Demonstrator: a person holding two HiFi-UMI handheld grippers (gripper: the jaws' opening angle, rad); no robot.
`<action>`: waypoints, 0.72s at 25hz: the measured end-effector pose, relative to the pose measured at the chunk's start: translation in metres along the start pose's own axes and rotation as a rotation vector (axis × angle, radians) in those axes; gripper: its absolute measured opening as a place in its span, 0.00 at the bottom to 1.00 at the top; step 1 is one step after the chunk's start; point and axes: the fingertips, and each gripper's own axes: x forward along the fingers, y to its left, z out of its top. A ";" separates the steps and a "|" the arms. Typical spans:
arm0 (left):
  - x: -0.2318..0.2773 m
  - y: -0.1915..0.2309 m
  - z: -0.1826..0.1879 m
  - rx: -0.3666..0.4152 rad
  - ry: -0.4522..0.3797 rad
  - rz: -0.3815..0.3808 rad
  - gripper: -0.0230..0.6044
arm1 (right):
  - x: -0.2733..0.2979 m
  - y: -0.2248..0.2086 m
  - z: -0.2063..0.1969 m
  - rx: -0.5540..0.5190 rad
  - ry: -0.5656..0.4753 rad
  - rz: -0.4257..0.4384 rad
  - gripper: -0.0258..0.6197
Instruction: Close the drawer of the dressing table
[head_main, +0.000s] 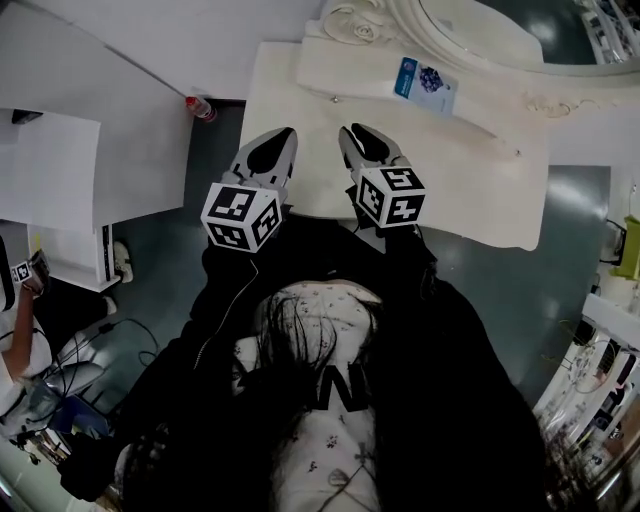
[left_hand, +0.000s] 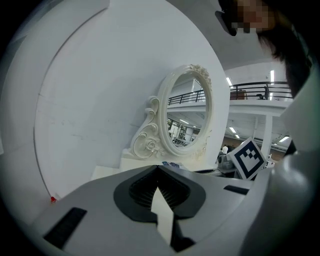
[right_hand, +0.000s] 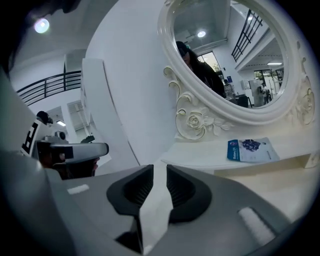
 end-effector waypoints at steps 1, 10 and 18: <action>-0.003 -0.006 -0.003 -0.001 -0.002 0.010 0.04 | -0.005 0.002 -0.002 -0.011 0.001 0.014 0.18; -0.028 -0.049 -0.034 -0.001 0.009 0.089 0.04 | -0.045 0.006 -0.022 -0.051 0.006 0.090 0.18; -0.040 -0.061 -0.038 0.067 0.056 0.110 0.04 | -0.056 0.008 -0.026 -0.016 -0.017 0.091 0.17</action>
